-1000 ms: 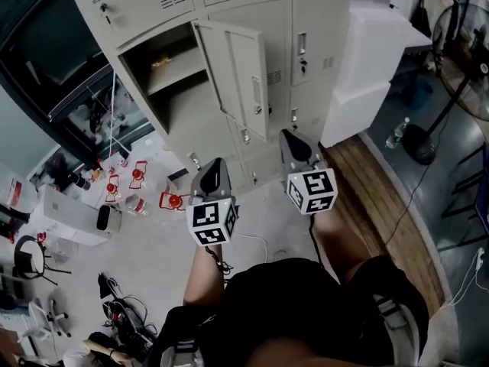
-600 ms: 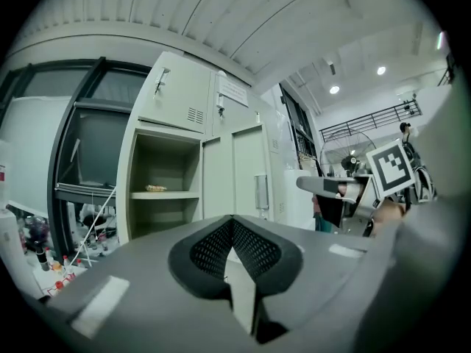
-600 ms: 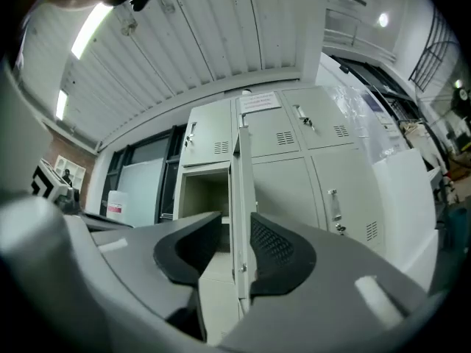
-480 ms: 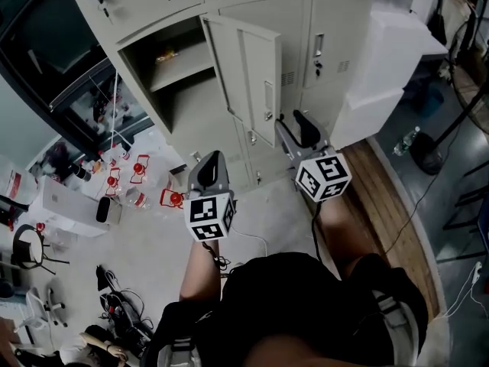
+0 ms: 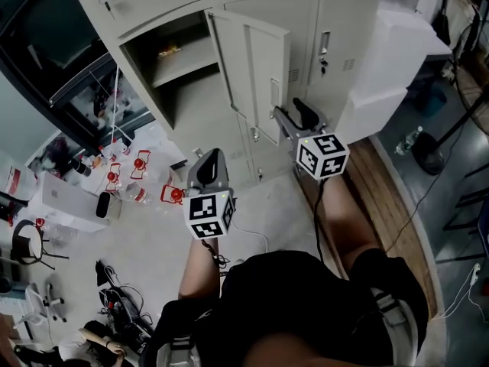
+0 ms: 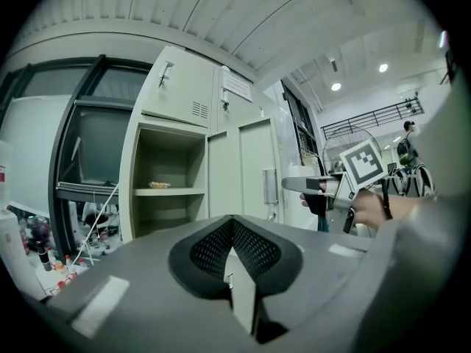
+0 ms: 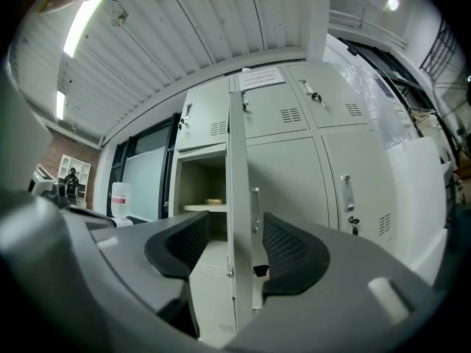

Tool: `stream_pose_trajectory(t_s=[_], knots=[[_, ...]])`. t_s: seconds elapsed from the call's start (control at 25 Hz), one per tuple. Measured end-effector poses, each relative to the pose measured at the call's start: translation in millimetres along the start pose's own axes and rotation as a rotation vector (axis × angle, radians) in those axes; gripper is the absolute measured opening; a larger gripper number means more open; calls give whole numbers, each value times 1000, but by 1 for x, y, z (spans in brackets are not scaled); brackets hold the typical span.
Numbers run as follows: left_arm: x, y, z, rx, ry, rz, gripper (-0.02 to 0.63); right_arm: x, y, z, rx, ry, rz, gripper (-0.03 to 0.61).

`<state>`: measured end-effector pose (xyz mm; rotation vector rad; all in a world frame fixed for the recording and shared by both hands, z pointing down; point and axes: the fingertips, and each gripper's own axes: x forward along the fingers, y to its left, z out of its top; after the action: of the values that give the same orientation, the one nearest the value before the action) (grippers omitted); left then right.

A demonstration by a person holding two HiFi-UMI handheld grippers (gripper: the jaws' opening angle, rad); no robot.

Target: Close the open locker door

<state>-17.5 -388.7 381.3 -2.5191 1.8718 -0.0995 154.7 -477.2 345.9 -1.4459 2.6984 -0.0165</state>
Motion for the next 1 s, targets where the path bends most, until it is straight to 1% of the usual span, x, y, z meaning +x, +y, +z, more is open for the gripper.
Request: stream_pose_trajectory(t_s=[0.32, 0.36, 0.4, 0.44, 0.52, 0.68, 1.0], knots=[[-3, 8, -8, -5, 20, 15, 0, 16, -10, -8, -4, 40, -18, 209], [-3, 10, -9, -5, 21, 17, 0, 17, -11, -9, -4, 41, -22, 190], [-4, 11, -9, -6, 23, 18, 0, 18, -12, -9, -7, 42, -30, 128], [-4, 13, -10, -6, 24, 20, 0, 19, -12, -9, -15, 43, -38, 101], [-4, 16, -10, -6, 25, 22, 0, 19, -11, -9, -29, 42, -45, 98], [-3, 20, -10, -5, 24, 21, 0, 18, -3, -10, -36, 53, -27, 98], [1, 22, -10, -9, 21, 4, 0, 22, 39, -11, -48, 59, 43, 101]])
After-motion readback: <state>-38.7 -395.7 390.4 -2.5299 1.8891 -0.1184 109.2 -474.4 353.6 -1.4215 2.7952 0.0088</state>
